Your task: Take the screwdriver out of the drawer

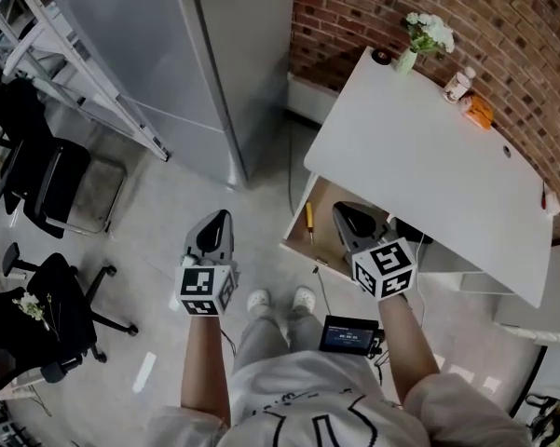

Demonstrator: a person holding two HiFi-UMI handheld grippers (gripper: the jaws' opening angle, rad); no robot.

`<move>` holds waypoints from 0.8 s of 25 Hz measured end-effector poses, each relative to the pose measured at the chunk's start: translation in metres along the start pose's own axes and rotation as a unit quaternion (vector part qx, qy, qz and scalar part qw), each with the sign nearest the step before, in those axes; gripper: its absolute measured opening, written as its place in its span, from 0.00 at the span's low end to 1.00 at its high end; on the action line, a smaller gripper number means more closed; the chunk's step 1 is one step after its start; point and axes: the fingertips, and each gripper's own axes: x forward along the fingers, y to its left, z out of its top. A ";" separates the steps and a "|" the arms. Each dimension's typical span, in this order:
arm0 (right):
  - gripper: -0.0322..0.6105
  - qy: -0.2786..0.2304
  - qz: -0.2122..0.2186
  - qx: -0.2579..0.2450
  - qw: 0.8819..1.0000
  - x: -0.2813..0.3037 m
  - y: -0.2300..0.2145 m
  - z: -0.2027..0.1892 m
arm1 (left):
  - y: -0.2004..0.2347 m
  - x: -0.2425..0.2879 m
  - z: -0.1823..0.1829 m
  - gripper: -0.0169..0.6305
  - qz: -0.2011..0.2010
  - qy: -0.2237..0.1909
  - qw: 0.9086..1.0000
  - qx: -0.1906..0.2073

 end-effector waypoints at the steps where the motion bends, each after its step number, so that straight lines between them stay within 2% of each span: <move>1: 0.09 0.003 -0.002 0.007 1.000 0.006 -0.001 -0.004 | 0.006 0.004 -0.005 0.04 -0.001 0.003 1.000 0.000; 6: 0.09 0.016 -0.004 0.029 0.999 0.034 -0.004 -0.030 | 0.024 0.025 -0.034 0.04 -0.002 0.016 1.000 -0.006; 12: 0.09 0.050 0.004 0.035 0.998 0.061 0.000 -0.079 | 0.024 0.047 -0.080 0.04 -0.022 0.036 0.999 -0.003; 20: 0.09 0.082 -0.020 0.093 0.992 0.100 -0.021 -0.148 | 0.037 0.074 -0.146 0.04 -0.029 0.062 0.998 -0.015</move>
